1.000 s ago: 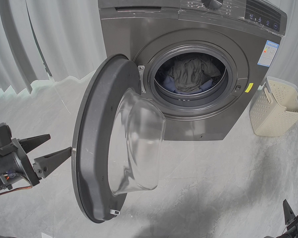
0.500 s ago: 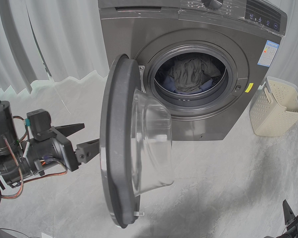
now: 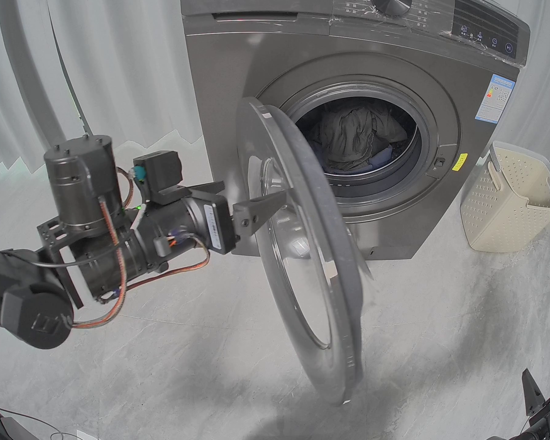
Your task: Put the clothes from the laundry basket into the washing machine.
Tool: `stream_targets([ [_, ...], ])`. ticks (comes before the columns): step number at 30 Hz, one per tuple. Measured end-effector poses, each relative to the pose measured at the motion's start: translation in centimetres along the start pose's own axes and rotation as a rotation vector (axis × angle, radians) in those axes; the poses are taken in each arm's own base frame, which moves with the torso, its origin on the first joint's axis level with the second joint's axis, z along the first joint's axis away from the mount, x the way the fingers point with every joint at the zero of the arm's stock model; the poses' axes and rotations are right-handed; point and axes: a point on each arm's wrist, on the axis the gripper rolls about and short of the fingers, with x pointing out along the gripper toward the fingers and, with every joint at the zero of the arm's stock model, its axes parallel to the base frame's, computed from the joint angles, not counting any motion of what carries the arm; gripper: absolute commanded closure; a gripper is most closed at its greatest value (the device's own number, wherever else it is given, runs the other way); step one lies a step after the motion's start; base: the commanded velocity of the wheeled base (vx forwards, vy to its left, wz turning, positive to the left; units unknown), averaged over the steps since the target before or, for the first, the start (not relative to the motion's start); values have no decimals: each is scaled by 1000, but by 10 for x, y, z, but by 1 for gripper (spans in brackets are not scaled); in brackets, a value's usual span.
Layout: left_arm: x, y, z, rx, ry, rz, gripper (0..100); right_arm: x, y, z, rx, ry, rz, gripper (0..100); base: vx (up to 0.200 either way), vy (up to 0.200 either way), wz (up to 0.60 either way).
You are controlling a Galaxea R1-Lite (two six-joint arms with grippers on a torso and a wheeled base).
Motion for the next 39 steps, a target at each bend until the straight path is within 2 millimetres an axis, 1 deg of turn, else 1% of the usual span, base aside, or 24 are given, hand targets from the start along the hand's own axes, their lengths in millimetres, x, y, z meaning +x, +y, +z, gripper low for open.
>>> stream_targets([
  [6, 29, -3, -6, -3, -20, -8, 0, 0, 0, 0, 0, 0, 0, 0, 0, 0, 0],
  [11, 48, -1, -8, -5, -30, -7, 0, 0, 0, 0, 0, 0, -1, 0, 0, 0, 0],
  [16, 65, 1, -1, -19, -69, 17, 0, 0, 0, 0, 0, 0, 0, 0, 0, 0, 0],
  [23, 91, 3, 16, -48, -164, 50, 0, 0, 0, 0, 0, 0, 0, 0, 0, 0, 0],
  [26, 104, 4, 17, -61, -187, 66, 0, 0, 0, 0, 0, 0, 0, 0, 0, 0, 0],
  [29, 113, 6, 15, -81, -185, 74, 0, 0, 0, 0, 0, 0, 0, 0, 0, 0, 0],
  [32, 117, 8, 10, -89, -176, 84, 0, 0, 0, 0, 0, 0, 0, 0, 0, 0, 0],
  [35, 116, 9, 5, -94, -159, 91, 0, 0, 0, 0, 0, 0, 0, 0, 0, 0, 0],
  [37, 113, 9, 1, -95, -144, 93, 0, 0, 0, 0, 0, 0, 0, 0, 0, 0, 0],
  [39, 105, 8, -3, -96, -118, 96, 0, 0, 0, 0, 0, 0, 0, 0, 0, 0, 0],
])
